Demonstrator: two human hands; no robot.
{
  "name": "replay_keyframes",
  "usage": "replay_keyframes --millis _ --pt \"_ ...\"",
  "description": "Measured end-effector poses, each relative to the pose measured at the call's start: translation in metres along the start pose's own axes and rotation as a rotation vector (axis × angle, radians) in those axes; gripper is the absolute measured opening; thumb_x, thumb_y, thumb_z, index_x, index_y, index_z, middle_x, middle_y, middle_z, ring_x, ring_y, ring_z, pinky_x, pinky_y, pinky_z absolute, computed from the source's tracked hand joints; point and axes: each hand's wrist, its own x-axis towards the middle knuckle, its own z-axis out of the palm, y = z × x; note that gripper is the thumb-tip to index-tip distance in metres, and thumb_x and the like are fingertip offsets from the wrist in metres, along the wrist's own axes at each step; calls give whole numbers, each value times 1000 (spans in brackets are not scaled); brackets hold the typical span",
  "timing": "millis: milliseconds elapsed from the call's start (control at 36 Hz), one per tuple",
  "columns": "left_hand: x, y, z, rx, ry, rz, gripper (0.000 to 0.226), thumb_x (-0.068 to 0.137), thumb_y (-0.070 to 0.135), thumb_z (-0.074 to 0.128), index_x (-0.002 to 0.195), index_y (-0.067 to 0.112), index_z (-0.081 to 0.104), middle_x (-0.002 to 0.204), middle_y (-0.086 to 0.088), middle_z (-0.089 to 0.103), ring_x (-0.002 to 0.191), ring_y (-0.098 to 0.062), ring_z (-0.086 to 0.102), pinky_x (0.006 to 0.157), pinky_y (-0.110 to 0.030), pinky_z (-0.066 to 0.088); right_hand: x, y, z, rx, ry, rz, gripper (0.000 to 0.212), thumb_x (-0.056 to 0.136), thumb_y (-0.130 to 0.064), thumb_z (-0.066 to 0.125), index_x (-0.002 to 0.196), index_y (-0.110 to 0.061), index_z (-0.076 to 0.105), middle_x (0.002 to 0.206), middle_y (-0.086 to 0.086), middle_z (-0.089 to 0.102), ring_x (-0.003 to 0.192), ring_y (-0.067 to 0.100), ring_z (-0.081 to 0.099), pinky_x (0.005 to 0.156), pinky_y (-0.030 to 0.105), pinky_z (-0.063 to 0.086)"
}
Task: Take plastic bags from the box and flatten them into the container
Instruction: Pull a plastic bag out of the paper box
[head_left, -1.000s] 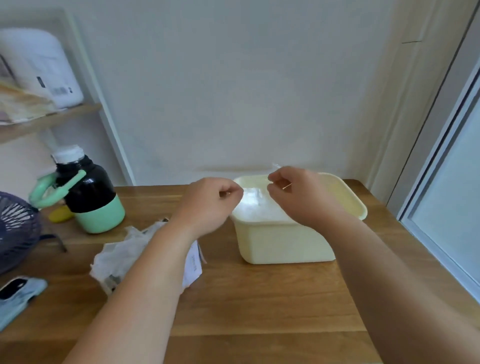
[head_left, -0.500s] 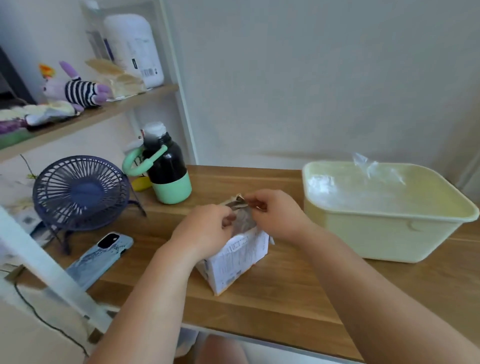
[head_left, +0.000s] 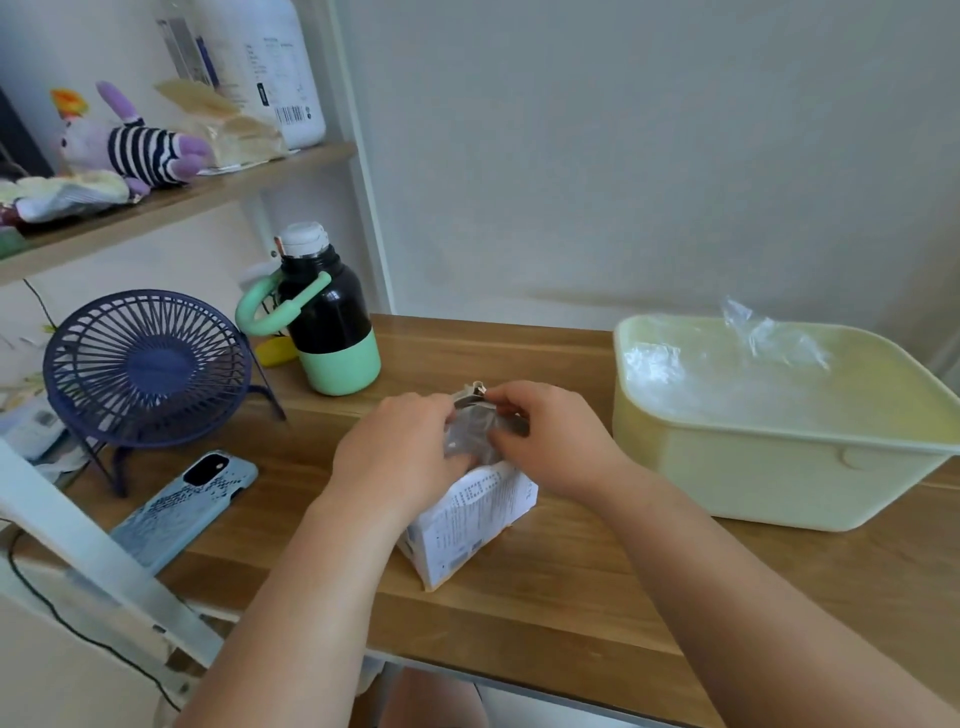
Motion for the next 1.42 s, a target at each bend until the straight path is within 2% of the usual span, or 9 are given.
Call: replay_keyframes --millis 139,306,528,722,945,1028,1083,1278,1417 --pt "-2 -2 1 114 30 -21 23 95 22 54 117 29 58 107 6 63 95 -15 58 71 -29 51 -1 0 2 -24 18 -7 31 90 -6 51 116 -16 64 108 0 67 99 18 59 84 29 46" --pt "-1 -8 3 -199 152 13 24 96 21 53 111 30 69 98 13 69 89 -5 61 71 -22 50 -1 5 2 -7 13 22 37 93 -11 49 129 -18 57 121 -4 62 110 9 55 80 7 34" --pt "-2 -12 5 -719 156 -21 23 82 8 73 84 29 65 79 13 68 73 7 63 63 -8 46 -1 2 1 74 9 40 36 94 -21 53 130 -22 55 97 -10 64 91 10 60 71 12 43" --pt "-6 -16 4 -814 120 72 33 80 6 75 90 35 64 89 11 64 80 3 64 72 -16 50 2 2 11 -94 -13 -2 32 93 -23 54 124 -24 62 103 -5 68 94 14 58 78 25 44" --pt "-11 -20 1 -974 129 177 44 84 -8 65 100 33 64 96 7 66 89 -2 66 79 -13 50 5 -2 1 16 -132 -18 40 90 -37 60 129 -29 56 102 -13 52 95 6 51 82 20 38" --pt "-10 -18 3 -997 162 207 47 82 -11 65 101 32 64 94 8 65 88 -3 66 79 -15 51 7 -1 1 100 -134 -54 24 91 -34 59 114 -28 65 89 -15 56 76 0 49 72 18 37" --pt "-9 -16 4 -1023 200 220 47 81 -11 66 104 30 63 96 8 65 87 -2 66 78 -14 50 7 -1 2 154 -106 -60 10 92 -30 59 92 -27 69 73 -16 55 65 0 47 62 17 35" --pt "-4 -18 12 -876 288 166 53 82 1 72 111 42 55 109 15 59 100 5 58 89 -17 49 7 -3 -4 199 -144 -10 23 91 -33 60 71 -22 63 56 -13 46 51 4 40 52 16 35" --pt "-6 -17 9 -711 369 48 46 81 31 75 115 39 45 102 18 51 93 11 49 69 -4 37 7 -6 -10 301 -170 59 27 93 -33 57 80 -12 66 71 -3 57 66 11 50 65 26 43"
